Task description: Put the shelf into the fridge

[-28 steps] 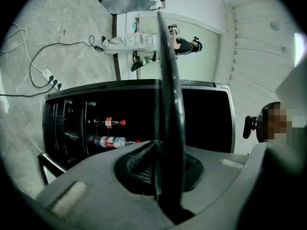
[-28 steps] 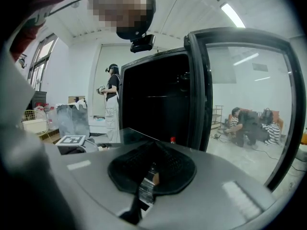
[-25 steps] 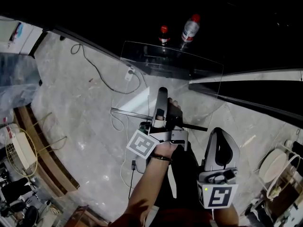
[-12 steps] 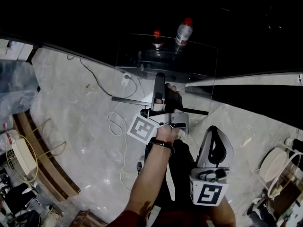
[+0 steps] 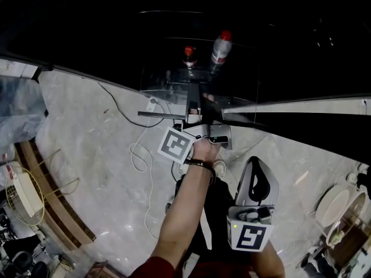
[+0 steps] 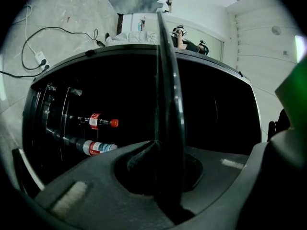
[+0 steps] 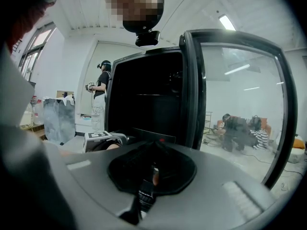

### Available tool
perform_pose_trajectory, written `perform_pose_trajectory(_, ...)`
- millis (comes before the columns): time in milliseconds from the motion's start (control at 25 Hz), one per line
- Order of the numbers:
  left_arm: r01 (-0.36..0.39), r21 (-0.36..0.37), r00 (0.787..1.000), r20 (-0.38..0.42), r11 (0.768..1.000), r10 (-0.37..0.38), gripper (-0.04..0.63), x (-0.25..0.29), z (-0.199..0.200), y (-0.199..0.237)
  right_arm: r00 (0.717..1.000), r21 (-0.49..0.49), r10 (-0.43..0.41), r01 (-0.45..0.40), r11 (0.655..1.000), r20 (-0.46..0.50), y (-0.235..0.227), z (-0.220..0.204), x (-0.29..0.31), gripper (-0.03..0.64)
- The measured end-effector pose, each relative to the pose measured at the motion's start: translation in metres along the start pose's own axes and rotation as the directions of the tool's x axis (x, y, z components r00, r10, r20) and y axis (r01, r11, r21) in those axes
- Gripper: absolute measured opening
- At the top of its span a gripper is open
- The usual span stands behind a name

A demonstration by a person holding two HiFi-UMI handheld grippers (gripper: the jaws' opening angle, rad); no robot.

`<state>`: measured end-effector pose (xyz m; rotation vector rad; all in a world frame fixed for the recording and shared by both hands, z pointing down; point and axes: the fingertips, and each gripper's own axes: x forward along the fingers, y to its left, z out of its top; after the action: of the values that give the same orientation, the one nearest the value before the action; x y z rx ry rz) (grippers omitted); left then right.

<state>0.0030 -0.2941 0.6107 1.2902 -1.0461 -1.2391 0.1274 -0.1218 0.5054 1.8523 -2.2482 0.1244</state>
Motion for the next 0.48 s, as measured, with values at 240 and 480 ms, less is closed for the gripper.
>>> perform_pose_trajectory(240, -0.008, 0.008, 1.000, 0.006, 1.000, 0.008, 0.018, 0.019, 0.000, 0.003, 1.000, -0.006, 0.002, -0.002, 1.000, 0.003, -0.002, -0.002, 0.008, -0.002)
perform_pose_trajectory(480, -0.017, 0.015, 1.000, 0.000, 1.000, 0.017, 0.020, 0.044, -0.002, 0.008, 1.000, -0.006, -0.003, 0.003, 1.000, 0.024, -0.011, -0.002, 0.023, -0.003)
